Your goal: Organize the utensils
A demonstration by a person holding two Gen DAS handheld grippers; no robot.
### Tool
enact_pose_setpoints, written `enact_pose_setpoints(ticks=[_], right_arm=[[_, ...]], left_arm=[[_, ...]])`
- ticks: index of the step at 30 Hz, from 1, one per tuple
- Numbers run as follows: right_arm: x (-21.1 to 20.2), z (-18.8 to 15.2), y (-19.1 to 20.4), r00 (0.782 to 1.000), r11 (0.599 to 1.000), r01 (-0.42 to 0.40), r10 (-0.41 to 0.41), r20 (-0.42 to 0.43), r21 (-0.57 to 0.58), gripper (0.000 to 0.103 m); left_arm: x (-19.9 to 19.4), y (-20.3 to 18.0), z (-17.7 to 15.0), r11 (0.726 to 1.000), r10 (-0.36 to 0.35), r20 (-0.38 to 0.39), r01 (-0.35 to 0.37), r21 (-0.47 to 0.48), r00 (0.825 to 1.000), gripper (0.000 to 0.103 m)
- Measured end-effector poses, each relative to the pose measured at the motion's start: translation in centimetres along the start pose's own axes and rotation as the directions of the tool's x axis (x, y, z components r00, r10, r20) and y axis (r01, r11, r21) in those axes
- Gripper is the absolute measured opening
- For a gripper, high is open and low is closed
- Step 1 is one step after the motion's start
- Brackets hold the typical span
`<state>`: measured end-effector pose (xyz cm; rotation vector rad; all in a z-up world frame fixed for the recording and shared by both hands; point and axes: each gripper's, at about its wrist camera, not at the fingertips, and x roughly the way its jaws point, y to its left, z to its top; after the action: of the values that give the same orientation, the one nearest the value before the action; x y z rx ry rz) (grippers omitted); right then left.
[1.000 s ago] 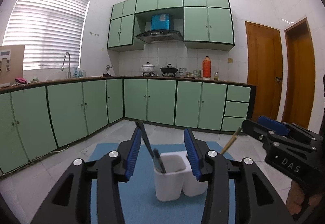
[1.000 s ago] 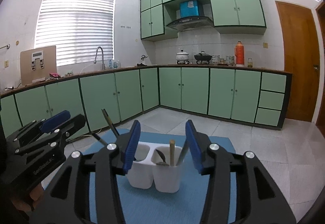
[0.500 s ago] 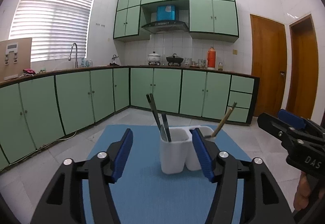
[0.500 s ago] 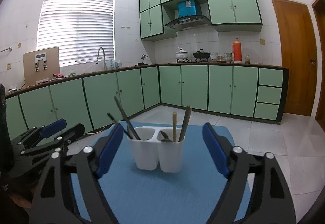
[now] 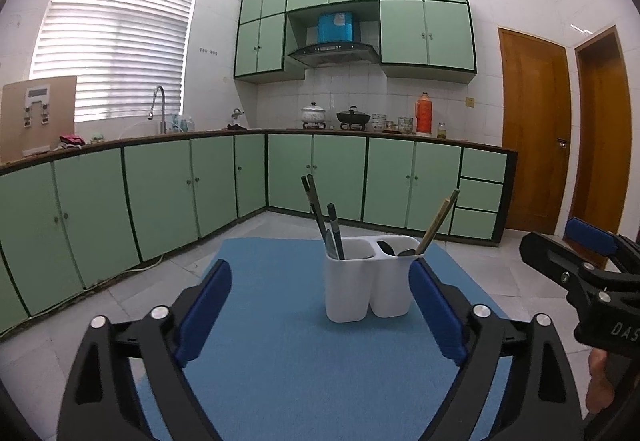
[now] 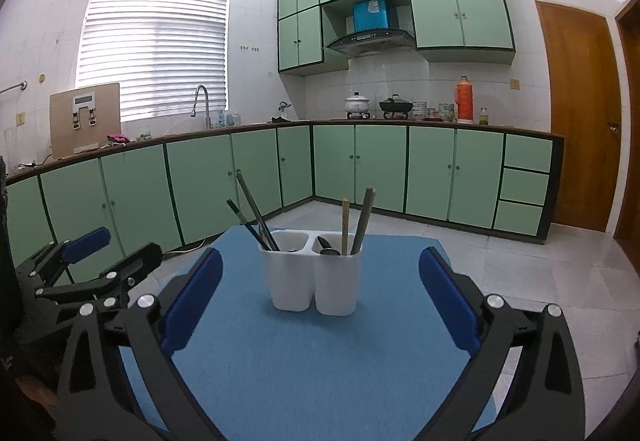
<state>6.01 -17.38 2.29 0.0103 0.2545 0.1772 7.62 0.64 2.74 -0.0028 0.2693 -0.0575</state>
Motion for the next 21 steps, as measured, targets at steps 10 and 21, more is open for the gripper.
enact_pose_setpoints(ticks=[10, 21], right_arm=[[-1.1, -0.3, 0.3, 1.0, 1.0, -0.003, 0.003, -0.001, -0.01, 0.097], [-2.0, -0.5, 1.0, 1.0, 0.999, -0.007, 0.008, 0.006, -0.032, 0.097]], left_arm=[[-1.8, -0.1, -0.3, 1.0, 0.008, 0.012, -0.008, 0.011, 1.0, 0.096], [-2.4, 0.4, -0.5, 1.0, 0.008, 0.008, -0.008, -0.001, 1.0, 0.096]])
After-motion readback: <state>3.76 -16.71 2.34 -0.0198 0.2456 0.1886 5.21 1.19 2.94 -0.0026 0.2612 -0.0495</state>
